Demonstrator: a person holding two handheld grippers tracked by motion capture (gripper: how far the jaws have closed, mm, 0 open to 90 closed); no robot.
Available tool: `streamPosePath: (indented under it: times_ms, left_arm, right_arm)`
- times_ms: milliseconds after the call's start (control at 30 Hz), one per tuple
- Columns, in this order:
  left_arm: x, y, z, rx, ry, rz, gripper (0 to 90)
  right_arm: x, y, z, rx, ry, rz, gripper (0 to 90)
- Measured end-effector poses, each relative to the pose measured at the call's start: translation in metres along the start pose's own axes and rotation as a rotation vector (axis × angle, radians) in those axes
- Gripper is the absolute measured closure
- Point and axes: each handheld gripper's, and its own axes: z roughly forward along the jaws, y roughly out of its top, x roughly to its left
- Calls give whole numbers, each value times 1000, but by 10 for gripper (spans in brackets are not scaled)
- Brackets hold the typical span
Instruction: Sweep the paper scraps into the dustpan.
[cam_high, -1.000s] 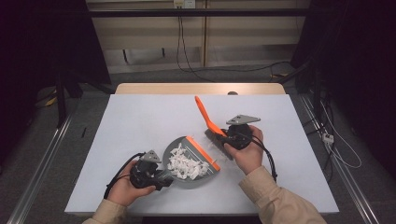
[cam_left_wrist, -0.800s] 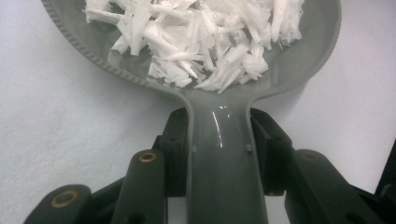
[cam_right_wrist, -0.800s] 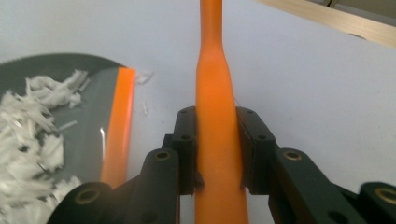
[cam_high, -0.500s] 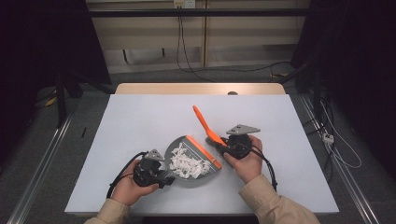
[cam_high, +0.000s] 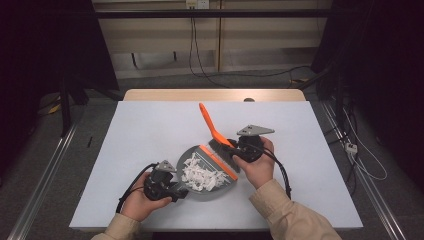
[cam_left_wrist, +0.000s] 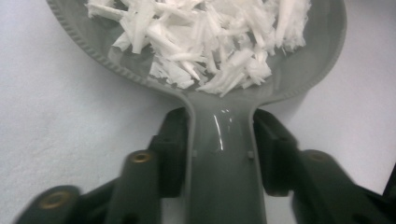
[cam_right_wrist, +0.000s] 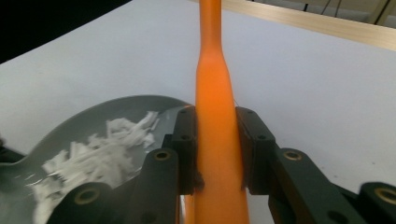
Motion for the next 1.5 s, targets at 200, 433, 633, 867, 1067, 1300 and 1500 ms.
streamPosePath:
  times_ms: [200,433,633,867,1067,1300,1500]
  left_arm:
    - [6,-1,-6,5,13,-33,622]
    - [14,-3,-12,20,6,-35,621]
    - [16,-3,-9,17,10,-50,621]
    - [16,-4,-9,1,18,-47,616]
    - [14,-5,-9,-8,26,-48,604]
    - [15,-5,-10,-2,22,-56,618]
    - [15,-4,-10,13,21,-43,618]
  right_arm:
    - [-11,3,14,-8,-41,-2,715]
    - [-11,2,39,9,-60,-97,715]
    - [10,0,37,37,-6,-147,713]
    - [18,6,12,6,172,-93,715]
    - [8,5,5,5,93,-109,716]
    - [-10,-6,12,20,28,-73,716]
    - [-7,-15,11,12,38,-52,716]
